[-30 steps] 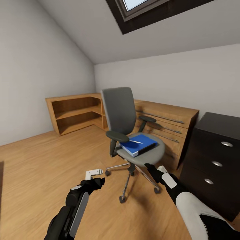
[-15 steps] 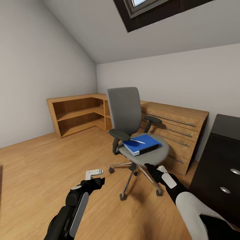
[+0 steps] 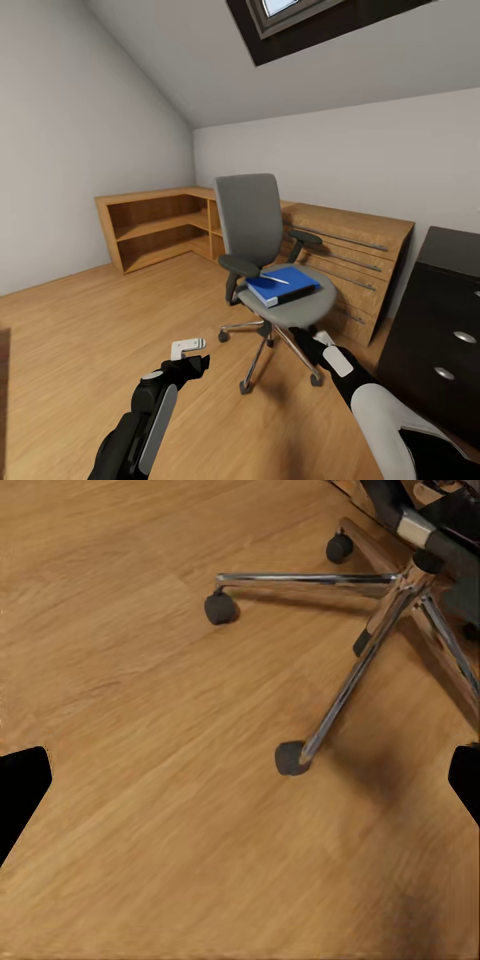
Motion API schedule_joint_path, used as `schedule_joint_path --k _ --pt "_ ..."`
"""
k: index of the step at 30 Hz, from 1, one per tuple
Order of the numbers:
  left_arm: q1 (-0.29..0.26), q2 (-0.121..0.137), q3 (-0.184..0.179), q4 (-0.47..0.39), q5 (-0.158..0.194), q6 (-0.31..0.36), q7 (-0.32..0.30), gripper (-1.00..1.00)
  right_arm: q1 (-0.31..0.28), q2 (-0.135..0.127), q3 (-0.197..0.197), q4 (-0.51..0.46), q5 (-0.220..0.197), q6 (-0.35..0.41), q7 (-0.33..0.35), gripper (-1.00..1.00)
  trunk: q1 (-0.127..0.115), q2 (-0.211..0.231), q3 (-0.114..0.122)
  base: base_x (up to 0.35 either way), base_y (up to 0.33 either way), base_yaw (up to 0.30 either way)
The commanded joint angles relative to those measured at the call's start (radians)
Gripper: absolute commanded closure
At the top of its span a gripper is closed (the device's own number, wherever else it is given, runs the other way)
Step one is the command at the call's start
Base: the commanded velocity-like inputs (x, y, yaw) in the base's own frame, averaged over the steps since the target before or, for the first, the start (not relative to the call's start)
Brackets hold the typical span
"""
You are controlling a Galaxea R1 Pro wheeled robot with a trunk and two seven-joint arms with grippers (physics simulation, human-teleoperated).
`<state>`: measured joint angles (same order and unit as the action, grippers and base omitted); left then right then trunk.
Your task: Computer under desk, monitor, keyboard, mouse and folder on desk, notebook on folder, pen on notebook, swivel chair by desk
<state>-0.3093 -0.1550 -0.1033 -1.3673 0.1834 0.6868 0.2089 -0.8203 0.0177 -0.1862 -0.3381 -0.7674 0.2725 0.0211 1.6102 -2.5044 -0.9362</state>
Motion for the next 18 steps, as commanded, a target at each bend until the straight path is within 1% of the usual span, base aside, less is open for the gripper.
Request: schedule_joint_path --k 1,7,10,15,18 --pt "-0.001 0.0 -0.001 -0.001 0.011 0.003 0.009 -1.0 0.0 0.001 -0.007 -0.001 -0.001 0.005 0.002 -1.0 -0.001 0.0 -0.001 -0.293 0.0 0.0" --pt "-0.001 0.0 -0.001 -0.001 0.011 0.003 0.009 -1.0 0.0 0.001 -0.007 -0.001 -0.001 0.005 0.002 -1.0 -0.001 0.0 -0.001 -0.298 0.0 0.0" --pt "-0.001 0.0 -0.001 0.0 0.011 0.003 0.009 -1.0 0.0 0.001 -0.007 -0.001 -0.001 0.004 0.002 -1.0 -0.001 0.0 -0.001 -0.147 0.0 0.0" --pt "-0.001 0.0 -0.001 0.0 0.011 0.003 0.009 -1.0 0.0 0.001 -0.007 -0.001 -0.001 0.004 0.001 -1.0 -0.001 0.0 -0.001 -0.071 0.0 0.0" --pt "-0.001 0.0 -0.001 0.0 0.011 0.003 0.008 -1.0 0.0 0.001 -0.007 -0.001 0.0 0.003 0.001 -1.0 -0.001 0.0 -0.001 -0.203 0.0 0.0"
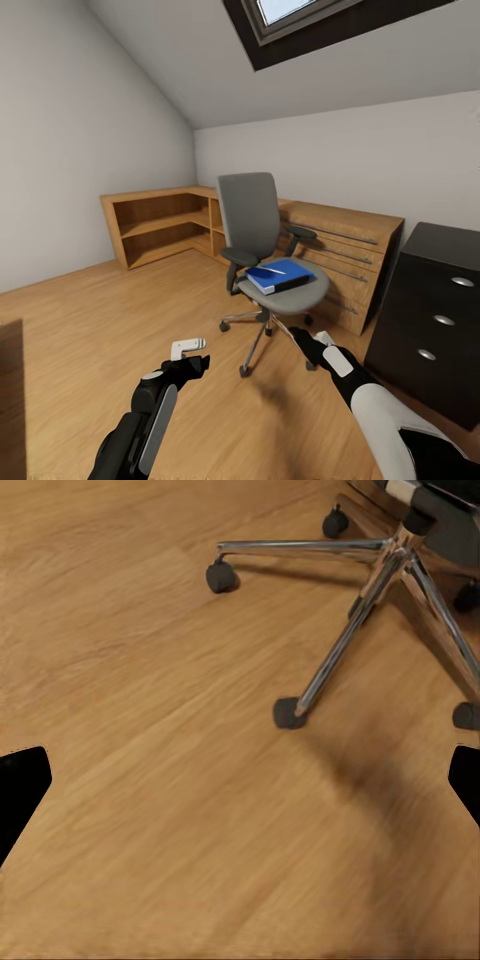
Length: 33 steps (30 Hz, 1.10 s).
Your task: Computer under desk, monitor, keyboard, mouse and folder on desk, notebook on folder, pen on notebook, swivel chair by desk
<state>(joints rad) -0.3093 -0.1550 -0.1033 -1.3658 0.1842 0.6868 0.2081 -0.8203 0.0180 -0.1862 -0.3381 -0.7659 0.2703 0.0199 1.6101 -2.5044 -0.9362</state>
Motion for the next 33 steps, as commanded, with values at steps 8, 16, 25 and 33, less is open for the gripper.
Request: schedule_joint_path --k 8,16,25,33 --pt "-0.001 0.0 -0.001 -0.001 0.01 0.003 0.008 -1.0 0.0 0.001 -0.007 -0.001 0.028 -0.015 0.002 -1.0 -0.001 0.0 -0.001 -0.216 0.0 0.0" --pt "-0.001 0.0 -0.001 -0.002 0.011 0.003 0.008 -1.0 0.0 0.006 -0.007 -0.001 0.042 -0.025 0.003 -1.0 -0.003 0.001 0.018 -0.034 0.0 0.0" --pt "-0.001 0.0 0.0 -0.003 0.011 0.004 0.011 -1.0 0.0 0.008 -0.007 -0.002 0.046 -0.028 0.003 -1.0 -0.007 0.003 0.053 -0.003 0.0 0.0" --pt "-0.001 0.0 0.001 -0.003 0.011 0.005 0.011 -1.0 0.0 0.008 -0.007 -0.002 0.046 -0.028 0.003 -1.0 -0.014 0.011 0.083 -0.244 0.0 0.0"
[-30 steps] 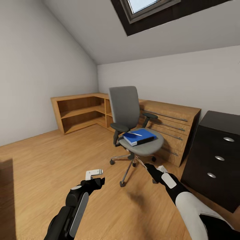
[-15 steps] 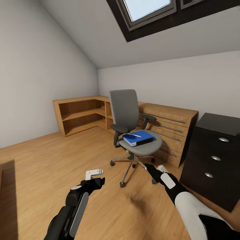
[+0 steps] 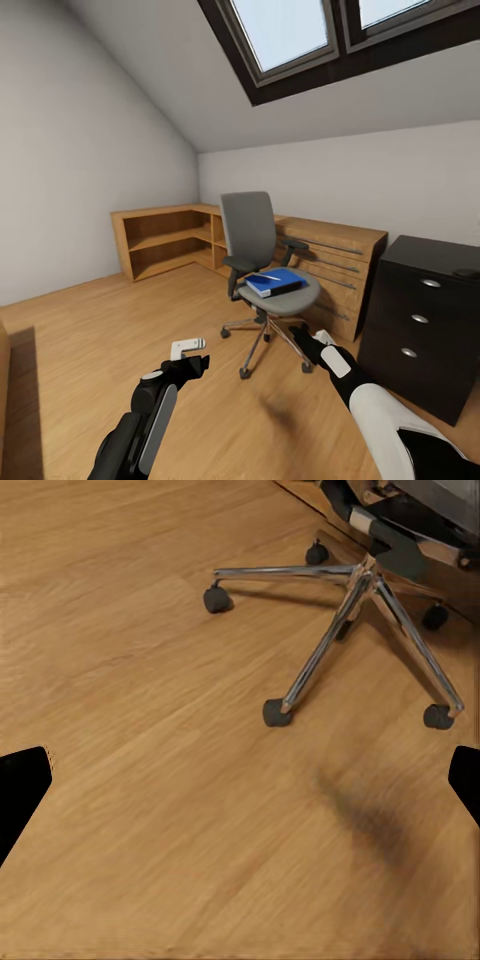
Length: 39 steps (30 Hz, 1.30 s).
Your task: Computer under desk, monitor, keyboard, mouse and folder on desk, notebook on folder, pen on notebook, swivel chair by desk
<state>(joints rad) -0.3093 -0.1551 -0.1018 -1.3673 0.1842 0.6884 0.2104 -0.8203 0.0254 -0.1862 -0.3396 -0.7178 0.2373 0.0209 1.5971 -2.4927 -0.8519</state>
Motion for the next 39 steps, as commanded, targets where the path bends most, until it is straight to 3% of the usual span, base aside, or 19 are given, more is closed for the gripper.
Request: schedule_joint_path --k 1,11,27,29,32,39 --pt "-0.001 0.0 -0.001 -0.002 0.011 0.003 0.009 -1.0 0.0 0.001 -0.007 -0.001 -0.002 0.005 0.002 -1.0 -0.005 0.007 0.002 -0.334 0.0 0.0" --pt "-0.001 0.0 0.001 -0.005 0.011 0.003 0.009 -1.0 0.0 0.001 -0.007 -0.001 -0.002 0.005 0.002 -1.0 -0.043 0.077 0.033 -0.319 -0.08 0.0" --pt "-0.001 0.002 0.01 -0.007 0.012 0.003 0.009 -1.0 0.0 0.001 -0.006 -0.001 -0.001 0.005 0.002 -1.0 -0.104 0.189 0.084 -0.026 -0.014 0.0" --pt "-0.001 0.002 0.01 -0.007 0.012 0.003 0.009 -1.0 0.0 0.001 0.0 -0.001 0.002 0.005 0.003 -1.0 -0.112 0.203 0.09 0.0 0.0 0.0" --pt "-0.001 0.002 0.011 -0.008 0.012 0.003 0.009 -1.0 0.0 0.001 0.04 -0.001 0.009 0.005 0.002 -1.0 -0.124 0.224 0.099 0.0 0.0 0.0" --pt "-0.001 0.002 0.034 -0.007 0.022 0.002 0.009 -1.0 0.0 0.0 0.057 -0.003 0.009 0.005 0.003 -1.0 -0.15 0.273 0.121 0.0 0.0 0.0"
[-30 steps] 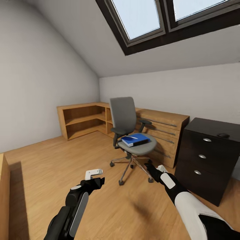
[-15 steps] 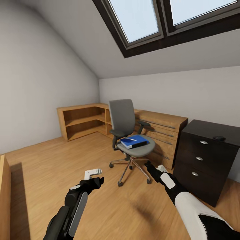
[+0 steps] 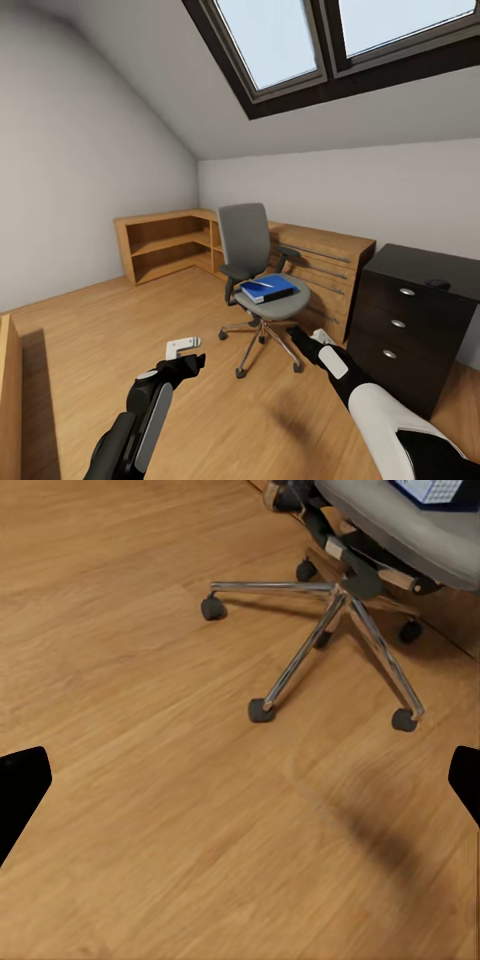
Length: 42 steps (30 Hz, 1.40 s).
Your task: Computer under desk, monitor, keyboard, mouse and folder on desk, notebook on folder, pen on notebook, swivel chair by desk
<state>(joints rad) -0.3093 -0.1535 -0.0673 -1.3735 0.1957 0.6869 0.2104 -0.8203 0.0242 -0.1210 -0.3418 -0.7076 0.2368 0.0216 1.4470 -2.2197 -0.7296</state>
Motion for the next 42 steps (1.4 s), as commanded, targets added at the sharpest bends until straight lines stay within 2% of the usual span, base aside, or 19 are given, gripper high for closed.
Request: schedule_joint_path --k 1,21,28,42 --pt "-0.001 0.0 0.0 -0.001 0.011 0.003 0.009 -1.0 0.0 0.001 -0.008 -0.001 -0.001 0.006 0.002 -1.0 -0.004 0.007 0.002 0.0 0.0 0.0" --pt "-0.001 0.0 0.001 -0.001 0.013 0.003 0.009 -1.0 0.0 0.0 -0.009 -0.014 -0.003 0.007 0.002 -1.0 -0.081 0.147 0.065 0.0 0.0 -0.001" --pt "-0.001 -0.001 0.001 -0.001 0.013 0.003 0.009 -1.0 0.0 0.0 -0.009 -0.014 -0.003 0.006 0.003 -1.0 -0.108 0.196 0.088 0.0 0.0 -0.176" --pt "-0.001 -0.001 -0.001 0.007 0.014 0.003 0.007 -1.0 0.0 0.0 -0.009 -0.014 -0.003 0.006 0.003 -1.0 -0.108 0.196 0.091 0.0 0.0 -0.258"
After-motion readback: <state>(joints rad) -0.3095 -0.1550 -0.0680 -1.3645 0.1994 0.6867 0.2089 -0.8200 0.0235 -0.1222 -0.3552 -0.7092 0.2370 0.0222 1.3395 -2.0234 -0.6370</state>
